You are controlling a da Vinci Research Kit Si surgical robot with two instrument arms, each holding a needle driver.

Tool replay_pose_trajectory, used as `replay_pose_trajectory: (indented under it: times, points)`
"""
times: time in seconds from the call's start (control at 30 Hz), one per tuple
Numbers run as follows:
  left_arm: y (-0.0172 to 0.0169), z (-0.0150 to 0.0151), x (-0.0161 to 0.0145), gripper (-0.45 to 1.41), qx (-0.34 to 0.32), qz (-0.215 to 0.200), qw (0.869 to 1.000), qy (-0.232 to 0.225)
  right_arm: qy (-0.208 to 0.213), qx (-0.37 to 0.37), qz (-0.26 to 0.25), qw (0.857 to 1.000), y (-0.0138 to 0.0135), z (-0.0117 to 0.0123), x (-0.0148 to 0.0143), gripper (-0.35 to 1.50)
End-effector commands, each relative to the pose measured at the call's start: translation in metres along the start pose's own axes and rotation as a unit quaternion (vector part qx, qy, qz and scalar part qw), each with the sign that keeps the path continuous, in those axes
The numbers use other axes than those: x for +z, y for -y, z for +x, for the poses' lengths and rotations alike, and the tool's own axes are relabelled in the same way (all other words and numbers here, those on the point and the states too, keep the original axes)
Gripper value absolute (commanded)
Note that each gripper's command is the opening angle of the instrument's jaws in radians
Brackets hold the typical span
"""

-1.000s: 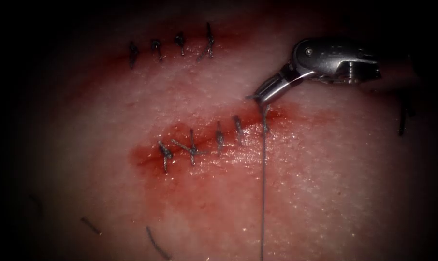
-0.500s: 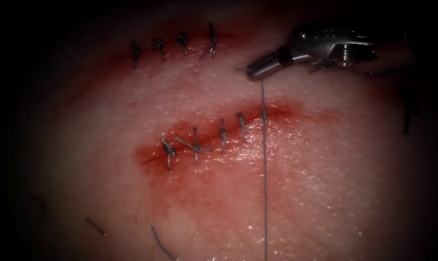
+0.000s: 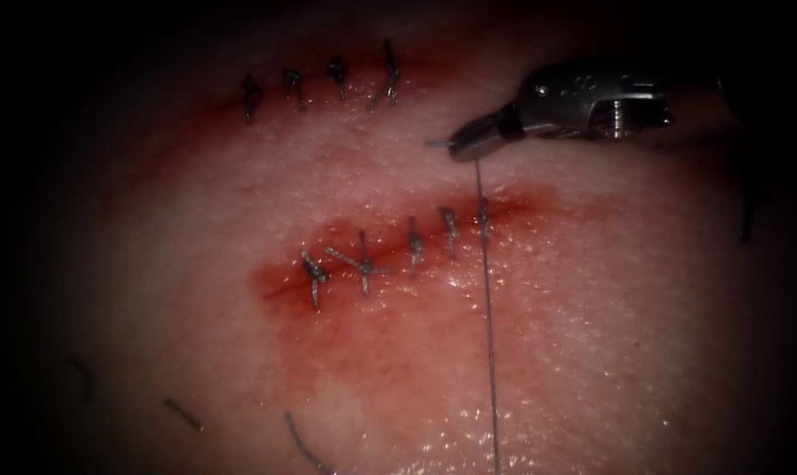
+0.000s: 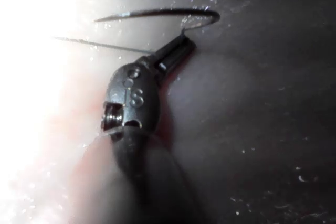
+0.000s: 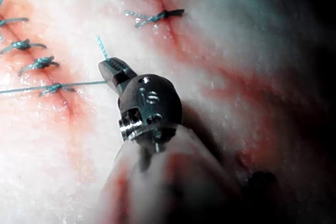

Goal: Wound Closure

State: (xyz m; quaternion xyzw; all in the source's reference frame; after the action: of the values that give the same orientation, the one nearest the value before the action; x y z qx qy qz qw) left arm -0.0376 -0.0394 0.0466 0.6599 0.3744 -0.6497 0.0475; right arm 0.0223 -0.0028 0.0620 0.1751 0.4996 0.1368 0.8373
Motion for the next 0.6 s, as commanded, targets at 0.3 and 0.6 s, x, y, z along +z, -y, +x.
replay_pose_trajectory:
  times: [0.3,0.6]
  points:
    - [0.0021,0.0117,-0.0061,-0.45,0.072,0.107,0.992,-0.003,-0.076,0.037,-0.038,0.996,0.0035,0.0019,-0.0015,1.11]
    - [0.0078,0.0228,-0.0139,-0.45,0.158,0.18,0.971,0.01,-0.105,0.061,-0.092,0.988,0.0062,0.0027,-0.006,1.28]
